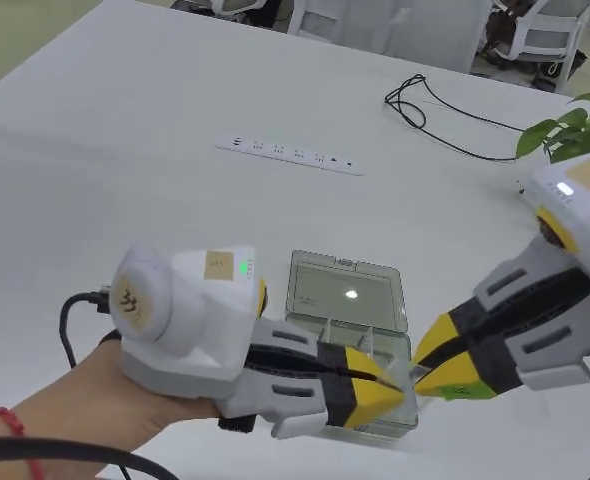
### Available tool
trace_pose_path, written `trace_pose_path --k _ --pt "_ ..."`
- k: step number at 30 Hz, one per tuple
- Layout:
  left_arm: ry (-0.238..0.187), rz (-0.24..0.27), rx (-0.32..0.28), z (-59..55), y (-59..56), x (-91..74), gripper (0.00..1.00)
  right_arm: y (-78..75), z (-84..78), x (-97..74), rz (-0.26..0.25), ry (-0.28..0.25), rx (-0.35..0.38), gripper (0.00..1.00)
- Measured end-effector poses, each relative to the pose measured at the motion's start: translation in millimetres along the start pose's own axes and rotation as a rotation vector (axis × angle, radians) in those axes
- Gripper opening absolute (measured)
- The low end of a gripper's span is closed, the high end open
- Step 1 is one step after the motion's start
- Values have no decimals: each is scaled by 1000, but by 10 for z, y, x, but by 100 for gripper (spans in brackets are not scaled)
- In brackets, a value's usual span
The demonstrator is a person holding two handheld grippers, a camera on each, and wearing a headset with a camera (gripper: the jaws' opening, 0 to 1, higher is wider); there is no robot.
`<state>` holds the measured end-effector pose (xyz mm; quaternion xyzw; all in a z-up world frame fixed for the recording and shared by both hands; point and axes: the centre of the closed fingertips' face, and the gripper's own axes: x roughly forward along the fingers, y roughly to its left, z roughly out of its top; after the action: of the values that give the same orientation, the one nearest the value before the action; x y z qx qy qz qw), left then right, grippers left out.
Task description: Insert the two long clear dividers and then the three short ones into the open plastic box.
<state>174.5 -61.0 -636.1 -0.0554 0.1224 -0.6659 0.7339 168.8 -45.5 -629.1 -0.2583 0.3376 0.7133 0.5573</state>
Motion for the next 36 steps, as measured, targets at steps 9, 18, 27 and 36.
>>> trace_pose_path --k 9,18,27,36 --pt "-9 -1 9 18 -17 -5 0 -4 -29 -2 15 1 -1 3" --pt "-1 15 21 -8 -7 -16 0 -12 -31 24 3 7 -7 2" --pt "2 50 6 -41 33 -60 2 -62 -22 13 -14 10 -16 2" --pt "13 137 -21 -135 173 -224 17 -191 -13 -27 -59 4 -3 2"
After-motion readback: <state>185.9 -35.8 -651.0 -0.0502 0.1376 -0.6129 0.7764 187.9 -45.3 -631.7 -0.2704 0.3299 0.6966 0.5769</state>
